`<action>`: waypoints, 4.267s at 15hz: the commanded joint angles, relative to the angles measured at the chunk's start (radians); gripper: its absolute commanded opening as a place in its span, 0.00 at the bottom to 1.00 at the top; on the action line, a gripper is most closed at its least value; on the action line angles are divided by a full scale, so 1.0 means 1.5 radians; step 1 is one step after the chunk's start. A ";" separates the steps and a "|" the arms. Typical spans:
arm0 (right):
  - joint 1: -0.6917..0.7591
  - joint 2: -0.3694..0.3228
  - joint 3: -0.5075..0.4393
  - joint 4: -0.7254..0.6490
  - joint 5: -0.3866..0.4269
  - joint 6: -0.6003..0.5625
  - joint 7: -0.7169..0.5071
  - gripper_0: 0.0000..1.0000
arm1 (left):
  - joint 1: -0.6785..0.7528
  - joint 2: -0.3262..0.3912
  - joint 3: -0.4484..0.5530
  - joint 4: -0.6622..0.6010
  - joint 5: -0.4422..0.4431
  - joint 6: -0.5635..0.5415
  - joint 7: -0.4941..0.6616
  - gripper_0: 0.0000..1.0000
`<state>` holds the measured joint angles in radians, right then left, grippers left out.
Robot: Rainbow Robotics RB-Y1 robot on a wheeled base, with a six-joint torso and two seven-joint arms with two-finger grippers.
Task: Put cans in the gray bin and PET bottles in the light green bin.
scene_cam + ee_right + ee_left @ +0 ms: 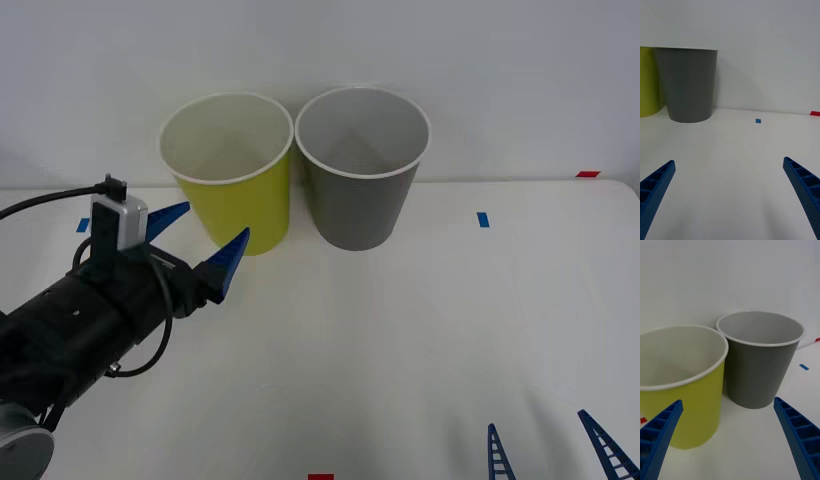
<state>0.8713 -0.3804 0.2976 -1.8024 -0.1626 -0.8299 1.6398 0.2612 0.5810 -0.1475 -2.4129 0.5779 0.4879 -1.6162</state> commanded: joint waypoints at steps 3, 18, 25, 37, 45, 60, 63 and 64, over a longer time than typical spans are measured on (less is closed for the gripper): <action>0.000 0.000 0.000 0.000 0.000 0.000 0.000 1.00 | 0.082 -0.088 0.006 0.010 -0.006 -0.026 -0.025 0.81; 0.000 0.000 0.000 0.000 0.000 0.000 0.000 1.00 | 0.310 0.046 -0.121 0.229 0.028 -0.550 -0.148 0.81; 0.000 0.000 0.000 0.000 0.000 0.000 0.000 1.00 | 0.418 0.045 -0.135 0.290 -0.042 -0.729 -0.142 0.81; 0.000 0.000 0.000 0.000 0.000 0.000 0.000 1.00 | 0.436 -0.023 -0.080 0.291 -0.118 -0.722 -0.146 0.79; 0.000 0.000 0.000 0.000 0.000 0.000 0.000 1.00 | 0.436 -0.024 -0.081 0.291 -0.121 -0.722 -0.156 0.79; 0.000 0.000 0.000 0.000 0.000 0.000 0.000 1.00 | 0.436 -0.024 -0.081 0.291 -0.121 -0.722 -0.156 0.79; 0.000 0.000 0.000 0.000 0.000 0.000 0.000 1.00 | 0.436 -0.024 -0.081 0.291 -0.121 -0.722 -0.156 0.79; 0.000 0.000 0.000 0.000 0.000 0.000 0.000 1.00 | 0.436 -0.024 -0.081 0.291 -0.121 -0.722 -0.156 0.79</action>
<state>0.8713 -0.3804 0.2976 -1.8024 -0.1626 -0.8299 1.6398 0.9159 0.5446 -0.2684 -1.9757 0.3956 -0.5954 -1.8500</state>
